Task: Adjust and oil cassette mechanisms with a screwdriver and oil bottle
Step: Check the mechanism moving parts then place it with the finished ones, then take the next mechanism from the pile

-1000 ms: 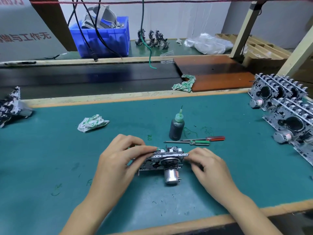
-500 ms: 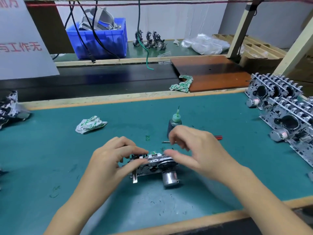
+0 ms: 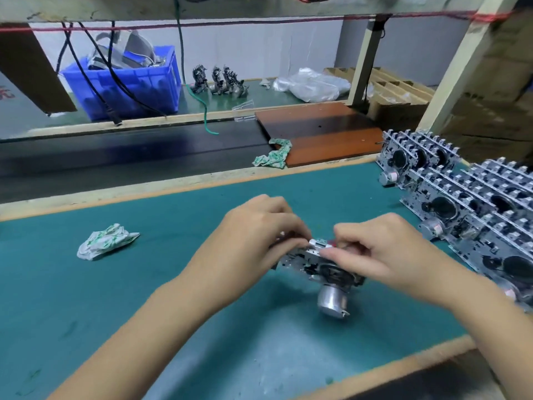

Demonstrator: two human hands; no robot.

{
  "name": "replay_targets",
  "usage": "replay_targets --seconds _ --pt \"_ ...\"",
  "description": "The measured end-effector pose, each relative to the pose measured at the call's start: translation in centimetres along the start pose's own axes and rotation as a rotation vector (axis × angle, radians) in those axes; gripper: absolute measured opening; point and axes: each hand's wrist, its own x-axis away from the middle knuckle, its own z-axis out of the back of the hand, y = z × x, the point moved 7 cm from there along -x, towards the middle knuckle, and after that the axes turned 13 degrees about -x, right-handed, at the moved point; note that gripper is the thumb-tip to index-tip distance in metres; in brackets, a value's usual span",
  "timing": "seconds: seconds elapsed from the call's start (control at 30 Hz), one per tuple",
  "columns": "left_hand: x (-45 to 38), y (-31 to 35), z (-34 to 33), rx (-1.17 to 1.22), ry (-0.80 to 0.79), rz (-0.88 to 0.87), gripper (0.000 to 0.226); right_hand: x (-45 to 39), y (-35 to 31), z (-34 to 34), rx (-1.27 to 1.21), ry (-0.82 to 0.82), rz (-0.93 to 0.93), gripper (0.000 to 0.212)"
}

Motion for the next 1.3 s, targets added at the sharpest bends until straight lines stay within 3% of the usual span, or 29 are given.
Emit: replay_targets --seconds 0.1,0.27,0.47,0.6,0.73,0.9,1.07,1.17,1.3 --pt "-6.7 1.7 -1.3 0.039 -0.028 -0.075 0.01 0.6 3.1 4.6 0.078 0.105 -0.104 0.047" --pt "-18.4 1.9 -2.7 -0.096 -0.053 -0.156 0.015 -2.5 8.8 10.4 0.23 0.235 -0.247 0.047" --pt "-26.6 0.3 -7.6 -0.308 -0.204 -0.177 0.027 -7.4 16.8 13.0 0.391 0.206 -0.389 0.045" --pt "-27.9 -0.2 -13.1 -0.423 -0.415 -0.192 0.063 -8.2 21.1 12.5 0.442 0.195 -0.54 0.046" --pt "-27.2 0.1 -17.7 -0.341 -0.546 -0.147 0.101 -7.5 23.3 11.8 0.588 0.168 -0.64 0.032" --pt "-27.5 1.1 -19.1 -0.266 -0.303 -0.119 0.082 -7.1 23.4 12.4 0.823 0.201 -0.649 0.031" --pt "-26.8 0.1 -19.7 -0.163 -0.182 -0.039 0.087 -8.0 23.2 11.5 0.845 0.142 -0.613 0.031" --pt "-26.7 0.0 -20.4 -0.114 -0.262 -0.03 0.107 -7.4 23.6 11.4 0.714 0.113 -0.721 0.036" --pt "-26.6 -0.4 -19.2 -0.16 -0.393 -0.029 0.112 -8.1 21.3 11.8 0.891 0.104 -0.678 0.029"
